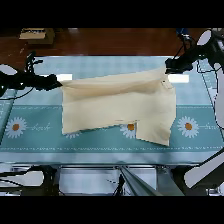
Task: Fold the shirts.
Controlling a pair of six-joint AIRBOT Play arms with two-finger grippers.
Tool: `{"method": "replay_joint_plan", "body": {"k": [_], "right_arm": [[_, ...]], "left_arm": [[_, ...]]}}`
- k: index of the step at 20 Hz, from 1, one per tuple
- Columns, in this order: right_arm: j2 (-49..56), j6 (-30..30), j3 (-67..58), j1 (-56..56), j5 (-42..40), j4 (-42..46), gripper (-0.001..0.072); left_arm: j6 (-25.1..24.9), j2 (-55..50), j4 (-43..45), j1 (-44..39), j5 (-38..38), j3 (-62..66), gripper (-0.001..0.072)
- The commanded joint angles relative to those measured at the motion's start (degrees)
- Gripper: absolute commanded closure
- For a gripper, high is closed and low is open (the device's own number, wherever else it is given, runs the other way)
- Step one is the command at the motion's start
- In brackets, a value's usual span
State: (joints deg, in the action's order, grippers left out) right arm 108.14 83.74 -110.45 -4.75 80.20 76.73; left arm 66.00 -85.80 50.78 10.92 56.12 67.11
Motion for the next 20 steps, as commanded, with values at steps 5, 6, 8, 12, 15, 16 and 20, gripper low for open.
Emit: {"method": "replay_joint_plan", "body": {"k": [5,6,8,12,15,16,20], "right_arm": [[-7.6,-4.2,0.0,-5.8,19.3,9.1,0.0388],[-9.1,-4.1,0.1,-7.8,20.0,8.7,0.0353],[-12.2,-3.6,2.3,-12.4,20.6,8.0,0.0344],[-16.7,-4.5,11.8,-19.0,21.7,-0.8,0.0256],[-18.3,-5.4,17.8,-20.1,18.1,-3.9,0.0256],[-18.4,-5.7,19.3,-20.1,16.8,-4.8,0.0256],[-18.4,-6.0,22.7,-20.0,13.6,-9.8,0.0256]], "left_arm": [[3.8,4.2,0.7,8.7,28.1,3.9,0.0358],[3.8,6.1,2.4,10.7,30.1,2.9,0.0358],[4.1,10.0,9.2,14.6,33.7,-1.7,0.0320],[7.2,15.4,10.3,19.3,33.2,-18.1,0.0044],[6.2,15.5,10.2,18.3,30.3,-27.8,0.0044],[6.0,15.5,9.7,17.5,27.3,-30.4,0.0045],[6.1,15.3,6.0,13.5,16.3,-36.4,0.0055]]}}
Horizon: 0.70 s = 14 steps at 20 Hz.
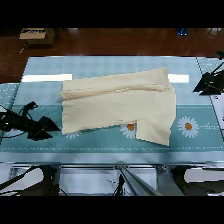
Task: Fold the shirts.
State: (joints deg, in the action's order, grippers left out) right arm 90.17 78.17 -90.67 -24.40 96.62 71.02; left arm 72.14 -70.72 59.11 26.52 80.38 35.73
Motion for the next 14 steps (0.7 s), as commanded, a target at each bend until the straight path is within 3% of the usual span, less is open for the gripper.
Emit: {"method": "replay_joint_plan", "body": {"k": [1,6,7,8,9,14], "right_arm": [[-0.4,-0.4,3.1,-0.3,-3.2,-4.6,0.0256],[-0.4,-0.4,3.1,-0.4,-3.2,-4.7,0.0257],[-0.4,-0.4,3.1,-0.4,-3.0,-4.7,0.0256],[-0.5,-0.4,3.1,-0.4,-2.6,-4.7,0.0256],[-0.8,-0.5,3.1,-0.4,-2.6,-4.6,0.0256],[-6.0,-2.6,10.7,-3.3,-4.5,2.3,0.0256]], "left_arm": [[0.8,0.2,-4.0,-3.7,-11.1,-5.7,0.0108],[2.1,0.2,-13.2,-12.4,-23.7,-5.9,0.0109],[3.1,0.2,-13.2,-13.8,-24.7,-5.9,0.0245],[2.9,0.2,-13.2,-15.1,-24.7,-5.9,0.0508],[2.1,0.2,-13.2,-15.8,-24.1,-5.9,0.0665],[0.3,0.2,-12.3,-13.5,-18.7,-5.9,0.0688]]}}
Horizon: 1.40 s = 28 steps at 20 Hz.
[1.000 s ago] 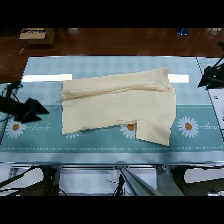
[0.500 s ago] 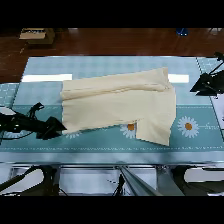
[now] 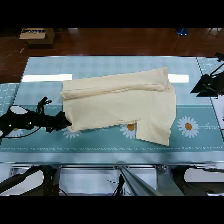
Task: Fold the shirts.
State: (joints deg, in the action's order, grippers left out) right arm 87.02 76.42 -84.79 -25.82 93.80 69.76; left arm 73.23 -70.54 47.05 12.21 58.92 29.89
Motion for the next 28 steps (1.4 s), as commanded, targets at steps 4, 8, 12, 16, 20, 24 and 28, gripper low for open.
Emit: {"method": "replay_joint_plan", "body": {"k": [4,8,12,16,20,24,28], "right_arm": [[-10.0,-4.2,25.2,-7.7,-8.8,-1.3,0.0207],[-11.0,-8.3,38.4,-7.9,-13.4,-9.3,0.0180],[-11.0,-9.2,44.8,-6.9,-21.4,-15.6,0.0182],[-10.9,-8.0,47.9,0.7,-31.0,-15.6,0.0279],[-11.0,-2.9,47.8,8.0,-39.4,-15.9,0.0442],[-11.3,-4.7,43.2,6.9,-33.0,-15.7,0.0681],[-18.0,-8.4,31.0,5.9,-27.5,-15.8,0.0682]], "left_arm": [[-3.2,0.2,-0.4,3.2,4.5,0.0,0.0688],[-3.6,0.2,-0.4,3.2,4.8,0.0,0.0688],[-3.6,0.2,-0.4,3.2,4.8,0.0,0.0688],[-3.6,0.2,-0.6,3.2,4.6,0.0,0.0688],[-3.8,0.1,-0.6,3.3,3.7,0.7,0.0688],[-3.8,0.3,-0.6,3.3,6.1,6.0,0.0688],[-4.6,3.1,-0.6,3.3,10.8,17.7,0.0688]]}}
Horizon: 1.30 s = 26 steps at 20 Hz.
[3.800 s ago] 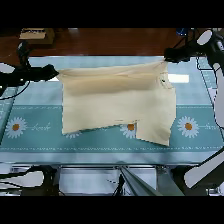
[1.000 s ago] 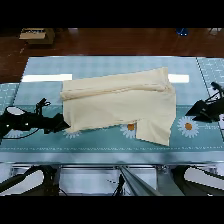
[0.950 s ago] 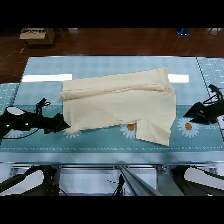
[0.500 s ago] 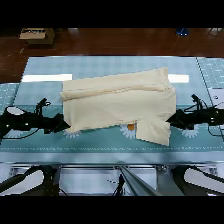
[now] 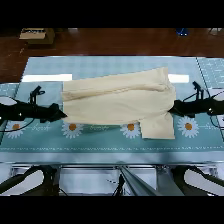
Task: Fold the shirts.
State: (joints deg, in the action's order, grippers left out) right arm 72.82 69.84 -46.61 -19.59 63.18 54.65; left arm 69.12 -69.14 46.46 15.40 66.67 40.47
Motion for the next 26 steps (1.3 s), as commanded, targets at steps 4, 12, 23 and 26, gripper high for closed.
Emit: {"method": "replay_joint_plan", "body": {"k": [4,12,23,26], "right_arm": [[-4.2,0.9,-19.9,3.7,-8.5,-3.7,0.0684],[15.8,4.1,-33.4,13.2,-25.8,-3.8,0.0684],[27.0,3.8,-34.4,13.7,-30.8,-6.2,0.0516],[24.3,0.5,-34.5,12.0,-30.6,-2.6,0.0359]], "left_arm": [[0.3,2.8,0.0,-0.2,0.7,18.4,0.0688],[1.2,-6.8,-4.0,-0.8,-10.6,19.9,0.0688],[-1.2,-20.6,-6.9,-0.8,-14.2,20.0,0.0421],[-1.4,-20.3,-6.9,0.5,-12.3,21.5,0.0253]]}}
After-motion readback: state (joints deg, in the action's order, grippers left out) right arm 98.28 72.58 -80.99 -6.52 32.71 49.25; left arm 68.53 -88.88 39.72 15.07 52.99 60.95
